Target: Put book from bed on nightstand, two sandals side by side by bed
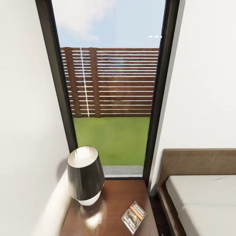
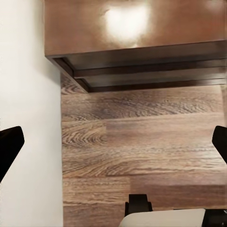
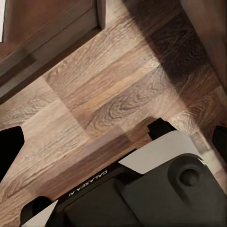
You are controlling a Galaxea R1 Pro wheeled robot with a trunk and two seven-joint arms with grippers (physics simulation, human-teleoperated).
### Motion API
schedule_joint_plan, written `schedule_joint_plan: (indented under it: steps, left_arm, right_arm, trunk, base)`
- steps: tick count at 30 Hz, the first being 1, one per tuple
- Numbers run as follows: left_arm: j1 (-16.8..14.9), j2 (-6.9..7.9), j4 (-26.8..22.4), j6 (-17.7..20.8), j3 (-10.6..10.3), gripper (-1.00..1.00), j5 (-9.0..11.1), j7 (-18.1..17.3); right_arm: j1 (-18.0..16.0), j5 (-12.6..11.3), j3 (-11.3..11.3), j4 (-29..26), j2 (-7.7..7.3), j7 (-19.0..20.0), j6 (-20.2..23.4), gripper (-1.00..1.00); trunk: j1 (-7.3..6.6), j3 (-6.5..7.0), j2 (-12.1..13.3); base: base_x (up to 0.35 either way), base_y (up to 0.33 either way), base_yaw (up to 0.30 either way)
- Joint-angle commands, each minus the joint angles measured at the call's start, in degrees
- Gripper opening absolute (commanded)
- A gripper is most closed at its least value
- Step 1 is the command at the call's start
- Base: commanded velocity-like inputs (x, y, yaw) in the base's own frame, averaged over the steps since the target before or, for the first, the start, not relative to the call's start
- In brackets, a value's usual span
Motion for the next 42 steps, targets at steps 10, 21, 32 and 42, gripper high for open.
schedule_joint_plan:
  steps: [10, 21, 32, 42]
  left_arm:
    - [0.1, -0.01, 0.0, -0.3, -0.5, 1.0, 0.4, 0.2]
    - [0.5, -0.06, 0.1, -0.4, -0.3, 1.0, 0.6, 0.2]
    - [1.7, -0.06, 0.3, -0.4, 0.0, 1.0, 0.8, 0.3]
    - [3.2, -0.07, 0.3, -0.4, 0.1, 1.0, 0.8, 0.3]
  right_arm:
    - [3.0, -0.1, 0.6, 3.4, 0.03, -0.3, -2.9, 1.0]
    - [6.3, -0.2, 0.6, 4.2, -0.12, -0.3, -3.7, 1.0]
    - [9.2, -0.2, 0.4, 4.3, -0.75, -0.3, -3.8, 1.0]
    - [11.9, -0.3, 0.4, 4.3, -2.27, -0.3, -3.8, 1.0]
  trunk:
    - [-2.2, 1.73, 4.0]
    - [-4.61, 3.7, 8.4]
    - [-7.03, 5.68, 12.8]
    - [-9.23, 7.47, 16.8]
  base:
    - [0.0, 0.0, 0.0]
    - [0.0, 0.0, 0.0]
    - [0.0, 0.0, 0.0]
    - [0.0, 0.0, 0.0]
